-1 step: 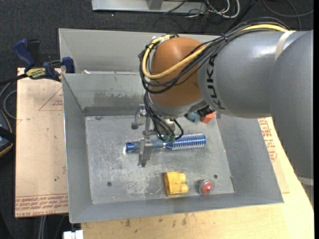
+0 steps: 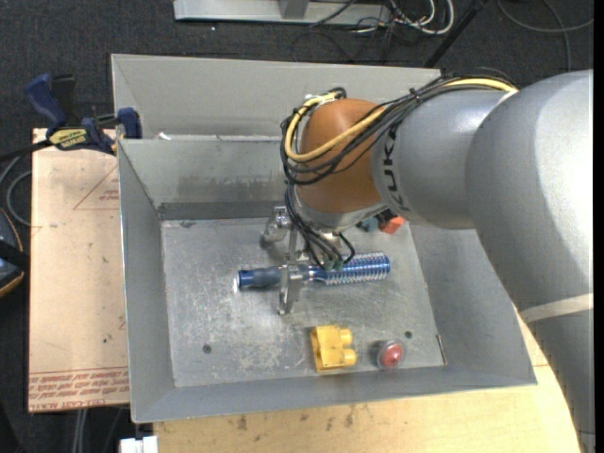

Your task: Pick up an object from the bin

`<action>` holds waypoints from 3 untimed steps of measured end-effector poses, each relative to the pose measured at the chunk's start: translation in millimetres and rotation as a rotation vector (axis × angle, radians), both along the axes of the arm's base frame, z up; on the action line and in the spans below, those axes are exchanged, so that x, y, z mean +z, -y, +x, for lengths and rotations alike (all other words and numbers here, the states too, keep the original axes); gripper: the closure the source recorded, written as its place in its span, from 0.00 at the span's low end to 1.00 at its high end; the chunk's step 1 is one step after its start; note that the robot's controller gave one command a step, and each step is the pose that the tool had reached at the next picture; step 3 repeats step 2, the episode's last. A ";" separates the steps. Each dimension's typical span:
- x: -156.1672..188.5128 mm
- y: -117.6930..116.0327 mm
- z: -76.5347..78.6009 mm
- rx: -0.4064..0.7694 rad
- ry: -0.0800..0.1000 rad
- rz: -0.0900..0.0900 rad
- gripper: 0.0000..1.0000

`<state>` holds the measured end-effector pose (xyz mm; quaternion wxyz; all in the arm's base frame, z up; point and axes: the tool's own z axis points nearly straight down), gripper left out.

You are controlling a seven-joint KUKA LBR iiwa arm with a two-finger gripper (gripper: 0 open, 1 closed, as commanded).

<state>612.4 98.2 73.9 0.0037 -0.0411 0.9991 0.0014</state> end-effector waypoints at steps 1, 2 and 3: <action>5.2 -2.0 1.0 0.002 0.004 0.001 1.00; 153.3 -1.2 -6.7 0.064 0.002 -0.001 1.00; 153.3 -1.2 -6.7 0.064 0.002 -0.001 1.00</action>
Offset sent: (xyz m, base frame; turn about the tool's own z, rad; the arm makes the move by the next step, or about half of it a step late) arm 0.0000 0.0000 0.0000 0.0000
